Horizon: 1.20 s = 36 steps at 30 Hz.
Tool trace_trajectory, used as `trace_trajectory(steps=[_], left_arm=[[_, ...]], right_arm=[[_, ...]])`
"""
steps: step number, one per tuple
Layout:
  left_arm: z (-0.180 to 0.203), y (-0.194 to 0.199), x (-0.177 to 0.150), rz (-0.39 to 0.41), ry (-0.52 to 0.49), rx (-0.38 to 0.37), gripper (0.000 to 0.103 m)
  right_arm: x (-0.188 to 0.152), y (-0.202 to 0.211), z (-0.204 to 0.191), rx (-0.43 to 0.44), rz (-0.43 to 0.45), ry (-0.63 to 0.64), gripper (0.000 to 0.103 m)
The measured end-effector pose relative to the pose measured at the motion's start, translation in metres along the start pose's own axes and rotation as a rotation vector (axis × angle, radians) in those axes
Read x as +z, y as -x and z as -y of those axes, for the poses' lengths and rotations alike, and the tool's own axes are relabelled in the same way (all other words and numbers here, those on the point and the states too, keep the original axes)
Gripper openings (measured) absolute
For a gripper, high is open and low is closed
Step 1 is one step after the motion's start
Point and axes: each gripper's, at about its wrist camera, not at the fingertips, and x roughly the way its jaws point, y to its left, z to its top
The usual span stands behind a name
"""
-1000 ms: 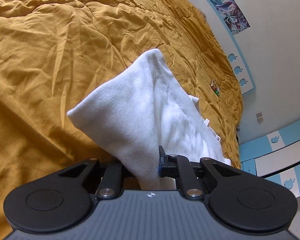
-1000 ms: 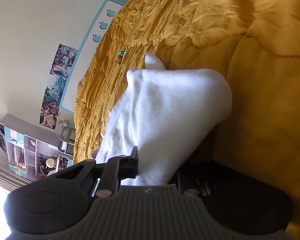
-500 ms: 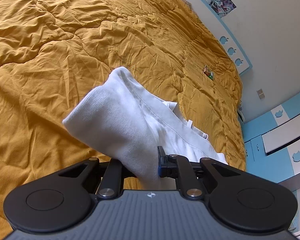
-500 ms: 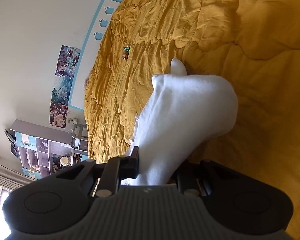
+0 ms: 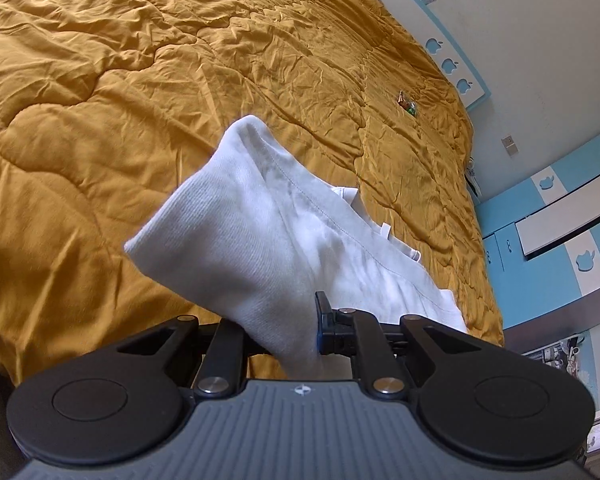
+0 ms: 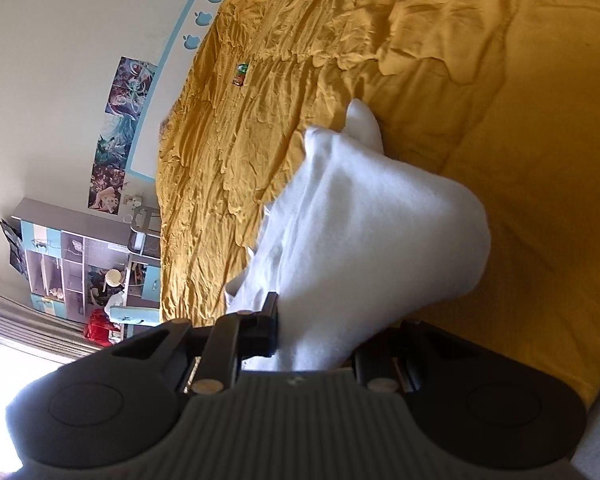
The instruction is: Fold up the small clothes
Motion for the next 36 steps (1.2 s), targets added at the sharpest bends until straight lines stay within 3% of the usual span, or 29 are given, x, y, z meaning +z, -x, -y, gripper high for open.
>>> trace_trajectory(steps=[3,6,10,12,16,18,20,23,24,26,28,32,36], left_arm=[[-0.022,0.000,-0.016,-0.025,0.037,-0.008,0.015],[-0.045,-0.005,-0.028,-0.060,0.087,-0.031,0.017],[-0.067,0.002,-0.032,-0.048,0.108,-0.069,0.024],[-0.075,0.013,-0.032,-0.018,0.085,-0.037,0.029],[-0.086,0.046,-0.031,0.082,-0.015,0.055,0.034],[-0.082,0.066,-0.031,0.188,-0.129,0.184,0.036],[-0.079,0.080,-0.025,0.262,-0.194,0.265,0.044],[-0.077,0.087,-0.004,0.295,-0.216,0.200,0.056],[-0.073,0.083,0.007,0.293,-0.217,0.173,0.057],[-0.061,0.070,0.028,0.281,-0.242,0.164,0.059],[-0.051,0.051,0.050,0.246,-0.287,0.150,0.064],[-0.034,-0.011,0.090,0.034,-0.349,0.026,0.068],[-0.019,-0.059,0.111,0.001,-0.379,0.095,0.068]], right_arm=[[-0.017,0.010,0.020,-0.054,-0.028,-0.018,0.013],[-0.031,0.015,0.022,-0.127,-0.018,0.052,0.013],[-0.034,0.029,0.028,-0.194,0.011,0.092,0.020],[-0.029,0.042,0.030,-0.240,0.047,0.092,0.027],[-0.022,0.076,0.034,-0.293,0.138,0.160,0.028],[-0.021,0.093,0.028,-0.376,0.236,0.230,0.032],[-0.015,0.108,0.019,-0.465,0.323,0.318,0.033],[0.003,0.119,0.009,-0.411,0.364,0.380,0.037],[0.009,0.119,0.005,-0.383,0.367,0.393,0.043],[0.026,0.107,-0.010,-0.329,0.360,0.454,0.057],[0.041,0.079,-0.035,-0.312,0.339,0.529,0.060],[0.072,0.011,-0.065,-0.298,0.160,0.560,0.069],[0.084,-0.048,-0.075,-0.350,0.044,0.590,0.069]])
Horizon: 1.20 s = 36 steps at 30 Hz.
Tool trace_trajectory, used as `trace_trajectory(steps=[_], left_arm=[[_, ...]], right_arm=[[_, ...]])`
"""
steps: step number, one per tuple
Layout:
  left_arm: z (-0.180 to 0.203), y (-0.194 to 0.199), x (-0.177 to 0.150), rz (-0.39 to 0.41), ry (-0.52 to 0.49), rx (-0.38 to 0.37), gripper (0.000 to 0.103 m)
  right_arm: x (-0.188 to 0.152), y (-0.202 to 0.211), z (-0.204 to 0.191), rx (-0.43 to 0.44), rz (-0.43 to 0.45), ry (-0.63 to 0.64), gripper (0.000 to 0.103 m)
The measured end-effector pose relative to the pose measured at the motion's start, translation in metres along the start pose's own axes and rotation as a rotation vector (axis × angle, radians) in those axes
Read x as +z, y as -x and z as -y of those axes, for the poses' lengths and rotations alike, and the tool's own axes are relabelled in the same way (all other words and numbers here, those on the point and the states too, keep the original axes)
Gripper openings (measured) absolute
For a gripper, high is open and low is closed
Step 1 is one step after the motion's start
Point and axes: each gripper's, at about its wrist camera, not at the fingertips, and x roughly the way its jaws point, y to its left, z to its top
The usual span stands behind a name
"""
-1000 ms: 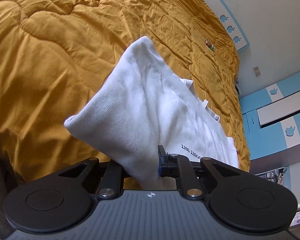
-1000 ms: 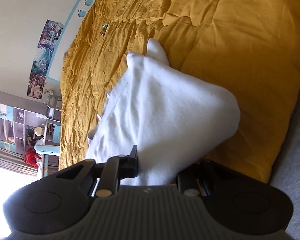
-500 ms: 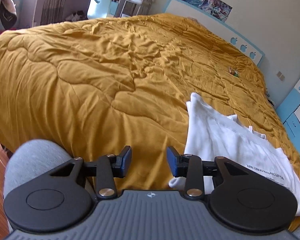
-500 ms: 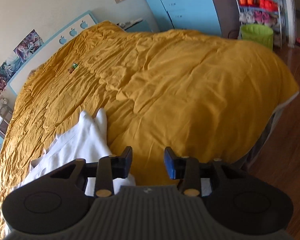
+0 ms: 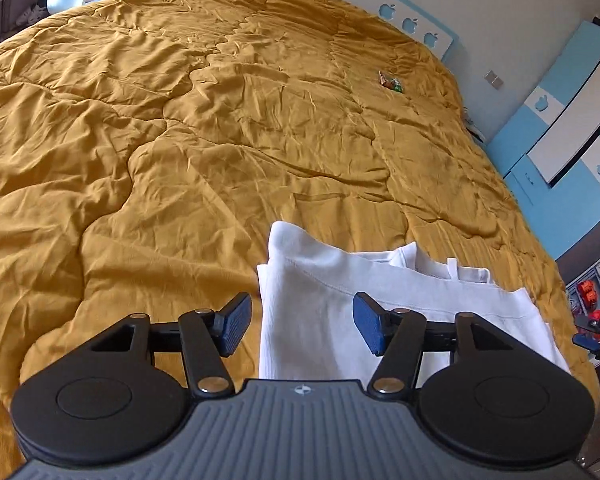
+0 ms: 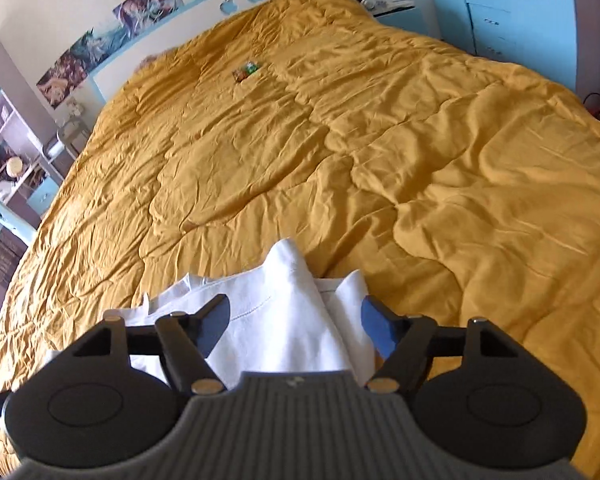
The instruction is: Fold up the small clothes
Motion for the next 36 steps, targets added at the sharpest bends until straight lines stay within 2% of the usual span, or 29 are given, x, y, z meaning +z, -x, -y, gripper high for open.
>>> trace_trajectory(steps=[5,7,9,10,11,12,13,14,15,17,21,25,29,33,34,35,36], left_arm=[[0.003,-0.048,0.017,-0.054,-0.051,0.050,0.068],[-0.001,-0.061,0.020,-0.061,-0.022,0.061,0.066],[-0.008,-0.070,0.023,-0.071,0.033,0.027,0.066],[-0.011,-0.073,0.023,-0.073,0.055,-0.002,0.055],[-0.013,-0.074,0.022,-0.074,0.075,-0.019,0.029],[-0.015,-0.075,0.023,-0.065,0.096,-0.020,0.017],[-0.016,-0.074,0.021,-0.053,0.102,-0.031,0.016],[-0.017,-0.071,0.020,-0.034,0.099,-0.050,0.014],[-0.017,-0.068,0.020,-0.017,0.088,-0.059,0.013],[-0.014,-0.062,0.019,0.008,0.061,-0.077,0.009],[-0.006,-0.047,0.025,0.061,0.047,-0.128,0.008],[0.006,-0.047,0.036,0.100,0.010,-0.120,0.008],[-0.002,-0.069,0.041,0.068,0.050,-0.093,0.009],[-0.008,-0.089,0.035,0.024,0.049,-0.043,0.009],[-0.008,-0.092,0.033,0.015,0.028,-0.019,0.012],[-0.007,-0.094,0.032,0.013,0.009,0.007,0.021],[-0.006,-0.094,0.030,0.017,-0.019,0.067,0.025]], right_arm=[[0.011,-0.054,-0.026,-0.025,-0.062,0.095,0.069],[0.014,-0.074,-0.031,-0.027,-0.089,0.128,0.066],[0.016,-0.089,-0.035,-0.037,-0.100,0.157,0.064],[0.016,-0.097,-0.037,-0.060,-0.099,0.180,0.062],[0.016,-0.102,-0.039,-0.085,-0.093,0.206,0.052],[0.015,-0.104,-0.041,-0.111,-0.081,0.240,0.031],[0.012,-0.104,-0.046,-0.159,-0.044,0.299,0.015],[0.008,-0.103,-0.048,-0.179,-0.011,0.346,0.008],[0.005,-0.100,-0.048,-0.160,0.016,0.361,0.004],[0.000,-0.095,-0.045,-0.152,0.047,0.366,0.003],[0.001,-0.078,-0.040,-0.143,0.130,0.335,0.003],[0.011,-0.066,-0.044,-0.138,0.205,0.329,0.002],[0.018,-0.077,-0.046,-0.145,0.194,0.320,0.002],[0.012,-0.102,-0.044,-0.200,0.136,0.343,0.003],[0.009,-0.111,-0.042,-0.220,0.099,0.343,0.003],[0.007,-0.116,-0.041,-0.241,0.072,0.342,0.004],[0.006,-0.119,-0.039,-0.269,0.061,0.337,0.017]])
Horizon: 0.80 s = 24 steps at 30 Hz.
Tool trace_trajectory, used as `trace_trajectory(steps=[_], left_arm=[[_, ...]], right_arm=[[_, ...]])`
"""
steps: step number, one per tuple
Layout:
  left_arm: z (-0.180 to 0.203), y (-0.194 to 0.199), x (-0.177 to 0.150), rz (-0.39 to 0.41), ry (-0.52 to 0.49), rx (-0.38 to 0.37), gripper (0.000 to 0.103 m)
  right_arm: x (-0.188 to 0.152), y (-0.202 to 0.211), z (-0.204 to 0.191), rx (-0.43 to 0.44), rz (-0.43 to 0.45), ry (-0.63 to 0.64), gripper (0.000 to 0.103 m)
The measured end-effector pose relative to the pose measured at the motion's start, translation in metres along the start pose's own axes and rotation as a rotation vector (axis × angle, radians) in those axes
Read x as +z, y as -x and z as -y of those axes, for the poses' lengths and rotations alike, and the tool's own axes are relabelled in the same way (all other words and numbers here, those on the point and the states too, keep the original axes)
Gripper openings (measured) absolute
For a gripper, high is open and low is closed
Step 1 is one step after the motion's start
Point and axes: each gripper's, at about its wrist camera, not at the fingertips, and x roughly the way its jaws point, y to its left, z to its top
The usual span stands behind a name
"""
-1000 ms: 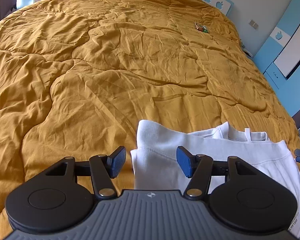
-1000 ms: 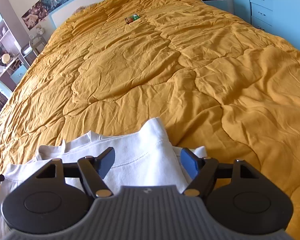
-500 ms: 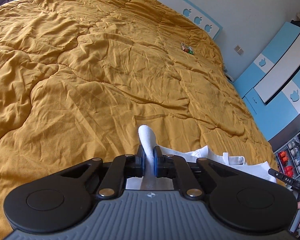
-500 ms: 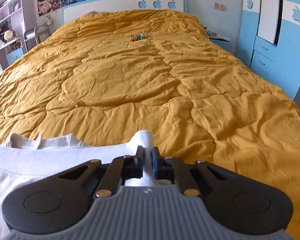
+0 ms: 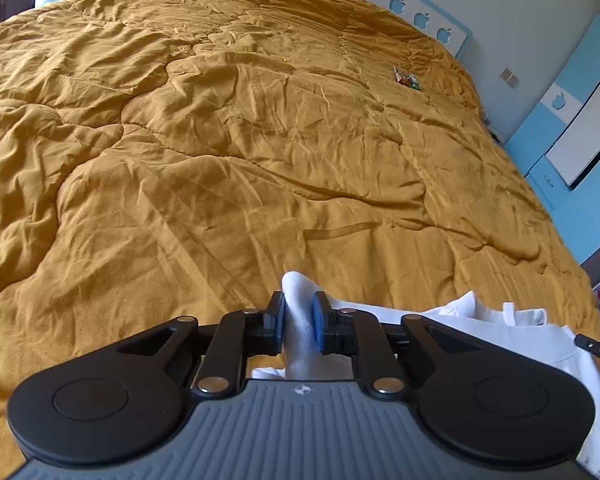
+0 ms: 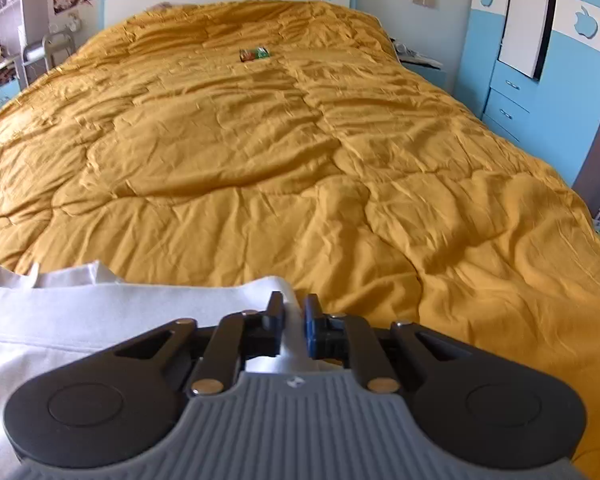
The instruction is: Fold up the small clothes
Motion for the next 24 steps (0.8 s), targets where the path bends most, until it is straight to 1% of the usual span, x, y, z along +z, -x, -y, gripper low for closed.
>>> trace_trajectory(steps=[1,2,3,4,5,6,8,9,11,12,13,14,15,17,18,19,20,22,24], left_arm=[[0.000,0.003,-0.001,0.011,-0.014,0.063,0.035],[-0.001,0.008,-0.001,0.029,-0.015,0.121,0.044],[-0.003,0.014,-0.001,0.051,-0.009,0.158,0.045],[-0.006,0.024,-0.001,0.081,0.001,0.191,0.050],[-0.010,0.036,-0.001,0.113,0.011,0.209,0.053],[-0.013,0.049,-0.002,0.134,0.021,0.215,0.056],[-0.019,0.074,-0.006,0.152,0.047,0.210,0.064],[-0.022,0.087,-0.009,0.151,0.063,0.202,0.064],[-0.024,0.114,-0.020,0.155,0.092,0.167,0.065],[-0.025,0.128,-0.028,0.158,0.102,0.158,0.066],[-0.026,0.139,-0.037,0.158,0.116,0.171,0.067],[-0.026,0.150,-0.046,0.153,0.134,0.190,0.068],[-0.027,0.159,-0.056,0.148,0.149,0.196,0.068],[-0.031,0.172,-0.075,0.119,0.166,0.168,0.068],[-0.034,0.175,-0.083,0.091,0.176,0.144,0.068],[-0.039,0.176,-0.090,0.055,0.189,0.113,0.069],[-0.044,0.176,-0.095,0.019,0.210,0.072,0.069],[-0.060,0.169,-0.104,-0.050,0.300,-0.036,0.069],[-0.076,0.164,-0.109,-0.081,0.441,-0.114,0.069]], right_arm=[[-0.001,0.000,0.001,-0.028,0.000,-0.009,0.026],[-0.002,0.003,0.003,-0.066,0.017,-0.025,0.039],[-0.002,0.007,0.004,-0.093,0.032,-0.033,0.040],[-0.001,0.013,0.005,-0.132,0.051,-0.034,0.040],[0.000,0.022,0.006,-0.168,0.073,-0.029,0.040],[0.000,0.031,0.006,-0.182,0.096,-0.026,0.040],[0.000,0.056,0.007,-0.143,0.150,-0.039,0.040],[0.000,0.067,0.006,-0.120,0.170,-0.049,0.040],[-0.001,0.096,0.000,-0.038,0.220,-0.074,0.040],[-0.002,0.105,-0.005,0.000,0.237,-0.079,0.036],[-0.003,0.116,-0.013,0.050,0.255,-0.079,0.026],[-0.003,0.124,-0.024,0.097,0.261,-0.070,0.005],[-0.004,0.130,-0.035,0.146,0.255,-0.059,0.000],[-0.007,0.136,-0.062,0.259,0.241,-0.056,0.000],[-0.008,0.136,-0.071,0.292,0.233,-0.052,0.000],[-0.009,0.134,-0.089,0.324,0.218,-0.033,0.000],[-0.010,0.130,-0.100,0.335,0.205,-0.014,0.000],[-0.012,0.115,-0.128,0.355,0.142,0.010,0.000],[-0.012,0.099,-0.144,0.380,0.082,-0.020,0.000]])
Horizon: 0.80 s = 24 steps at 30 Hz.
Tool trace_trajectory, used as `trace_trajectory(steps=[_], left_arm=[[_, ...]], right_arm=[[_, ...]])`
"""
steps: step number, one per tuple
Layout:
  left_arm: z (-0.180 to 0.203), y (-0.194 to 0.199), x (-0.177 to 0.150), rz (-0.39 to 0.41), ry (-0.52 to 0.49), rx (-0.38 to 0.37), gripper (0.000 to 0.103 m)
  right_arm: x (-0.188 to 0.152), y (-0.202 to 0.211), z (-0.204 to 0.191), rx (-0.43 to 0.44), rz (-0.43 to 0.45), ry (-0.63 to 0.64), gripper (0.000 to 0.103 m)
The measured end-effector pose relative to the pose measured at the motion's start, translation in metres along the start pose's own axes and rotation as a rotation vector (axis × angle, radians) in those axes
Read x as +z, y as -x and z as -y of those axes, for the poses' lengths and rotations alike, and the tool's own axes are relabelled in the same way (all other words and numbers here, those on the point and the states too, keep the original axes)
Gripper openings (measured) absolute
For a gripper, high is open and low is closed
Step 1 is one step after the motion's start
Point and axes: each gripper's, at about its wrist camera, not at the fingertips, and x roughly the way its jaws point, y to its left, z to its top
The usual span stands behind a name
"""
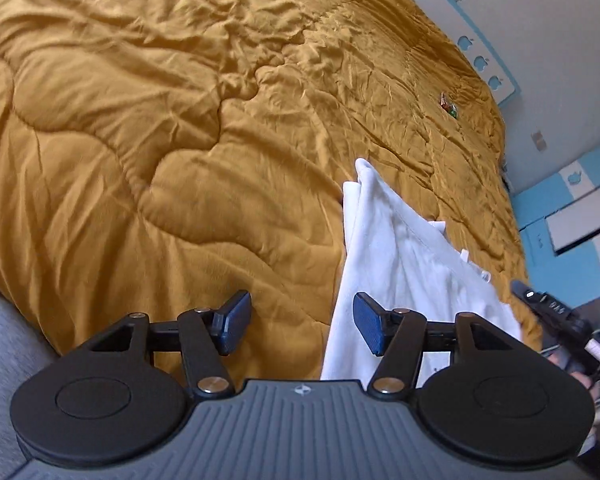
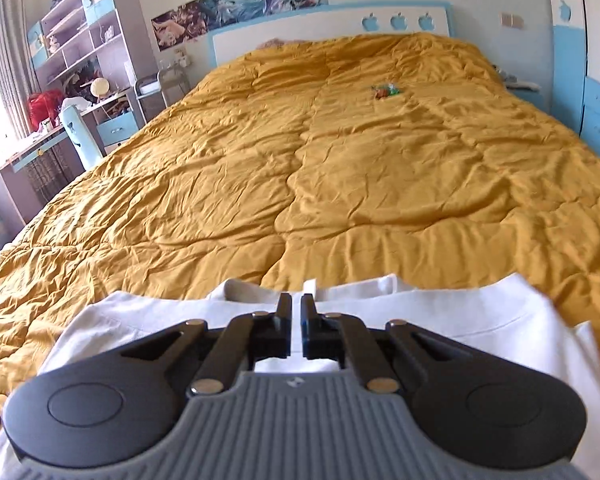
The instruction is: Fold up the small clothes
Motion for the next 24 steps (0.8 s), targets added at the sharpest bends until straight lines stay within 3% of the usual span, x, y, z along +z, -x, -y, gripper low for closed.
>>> trace_trajectory(steps=[3,6,8,12,14,19,24], left_arm=[[-0.011,-0.003,0.005,0.006,0.088,-0.089,0.073],[-0.004,-0.013,0.010,0.016,0.045,-0.067,0.074],[0.001,-0.022,0.013,0.006,0.005,-0.064,0.077],[0.009,-0.037,0.014,-0.004,-0.053,-0.072,0.079],[0.013,-0.046,0.018,-0.027,-0.066,-0.078,0.081],[0.027,-0.071,0.027,-0.095,-0.137,-0.070,0.087],[0.041,-0.104,0.035,-0.187,-0.216,-0.104,0.091]], right_arm=[[-0.007,-0.033,-0.011,-0.023,-0.042,-0.034,0.000],[-0.016,-0.069,-0.015,-0.093,-0.104,0.025,0.000],[-0.024,-0.079,-0.008,-0.098,-0.169,-0.012,0.000],[-0.037,-0.043,-0.005,0.003,-0.217,-0.054,0.000],[-0.056,-0.014,-0.010,0.027,-0.236,-0.016,0.000],[-0.105,0.056,-0.020,0.035,-0.176,0.081,0.000],[-0.119,0.077,-0.013,0.065,-0.152,0.014,0.002]])
